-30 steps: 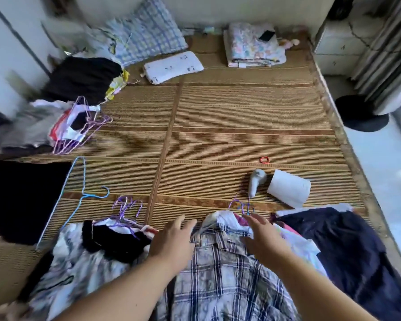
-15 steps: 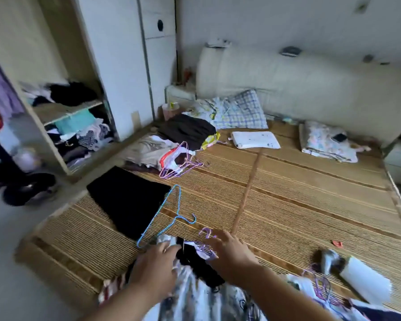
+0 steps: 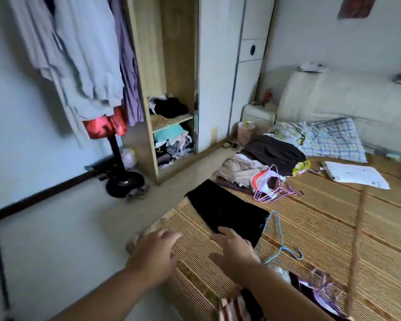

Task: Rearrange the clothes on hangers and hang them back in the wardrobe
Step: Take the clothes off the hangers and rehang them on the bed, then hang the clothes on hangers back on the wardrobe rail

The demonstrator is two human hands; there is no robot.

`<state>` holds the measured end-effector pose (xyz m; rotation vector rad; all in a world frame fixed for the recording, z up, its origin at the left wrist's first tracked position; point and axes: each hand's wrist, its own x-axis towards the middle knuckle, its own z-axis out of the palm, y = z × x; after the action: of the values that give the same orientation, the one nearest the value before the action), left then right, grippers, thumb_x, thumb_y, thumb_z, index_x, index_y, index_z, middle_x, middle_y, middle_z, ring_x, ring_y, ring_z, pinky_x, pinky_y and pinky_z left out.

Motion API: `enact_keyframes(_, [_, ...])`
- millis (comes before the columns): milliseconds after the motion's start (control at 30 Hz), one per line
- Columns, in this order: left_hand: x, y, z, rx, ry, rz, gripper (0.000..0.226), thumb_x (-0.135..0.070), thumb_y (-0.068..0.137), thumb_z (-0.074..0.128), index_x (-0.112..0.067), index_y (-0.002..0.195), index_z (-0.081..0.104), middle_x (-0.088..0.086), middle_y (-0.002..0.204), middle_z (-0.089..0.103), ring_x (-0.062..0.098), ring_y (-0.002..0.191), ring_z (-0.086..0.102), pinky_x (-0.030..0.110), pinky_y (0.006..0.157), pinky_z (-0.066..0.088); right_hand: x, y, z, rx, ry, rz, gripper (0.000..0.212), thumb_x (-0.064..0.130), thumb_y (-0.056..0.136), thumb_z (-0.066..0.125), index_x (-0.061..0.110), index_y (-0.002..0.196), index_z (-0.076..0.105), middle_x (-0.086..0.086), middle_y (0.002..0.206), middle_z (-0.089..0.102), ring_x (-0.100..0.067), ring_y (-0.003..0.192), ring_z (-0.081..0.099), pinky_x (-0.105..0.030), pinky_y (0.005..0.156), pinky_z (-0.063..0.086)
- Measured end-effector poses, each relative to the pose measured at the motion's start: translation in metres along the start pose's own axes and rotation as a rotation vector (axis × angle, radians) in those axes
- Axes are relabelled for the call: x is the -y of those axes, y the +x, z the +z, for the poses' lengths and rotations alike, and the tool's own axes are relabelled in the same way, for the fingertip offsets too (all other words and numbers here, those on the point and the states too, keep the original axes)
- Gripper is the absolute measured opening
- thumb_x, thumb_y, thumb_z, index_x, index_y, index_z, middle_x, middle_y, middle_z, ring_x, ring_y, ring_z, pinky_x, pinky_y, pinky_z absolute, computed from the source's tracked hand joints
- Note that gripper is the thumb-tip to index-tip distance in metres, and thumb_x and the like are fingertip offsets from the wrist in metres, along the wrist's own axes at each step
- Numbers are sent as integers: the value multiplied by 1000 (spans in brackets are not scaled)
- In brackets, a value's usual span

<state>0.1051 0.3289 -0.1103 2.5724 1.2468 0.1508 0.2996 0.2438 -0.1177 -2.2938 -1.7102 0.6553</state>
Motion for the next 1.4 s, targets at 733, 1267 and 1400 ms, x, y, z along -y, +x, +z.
enact_keyframes(733, [305, 253, -107, 121, -96, -183, 52, -40, 92, 49, -32, 142, 36, -8, 146, 37, 12, 133, 37, 32, 109, 32, 185, 401, -10, 40, 54, -55, 51, 45, 88, 51, 38, 138, 39, 10, 148, 31, -11, 132, 37, -35, 110, 31])
enact_keyframes(1267, [489, 492, -155, 286, -70, 178, 52, -36, 87, 57, -34, 137, 42, -7, 140, 42, 13, 125, 46, 30, 103, 38, 255, 558, 13, -213, 203, 560, 58, 37, 84, 54, 34, 139, 36, -2, 132, 51, -22, 121, 51, -33, 94, 47])
enact_keyframes(1400, [452, 542, -131, 365, -82, 345, 49, -39, 87, 55, -39, 135, 42, -11, 138, 41, 15, 119, 50, 34, 99, 41, 226, 566, 4, -314, 238, 677, 55, 44, 88, 51, 29, 139, 38, -2, 132, 51, -21, 120, 51, -34, 95, 46])
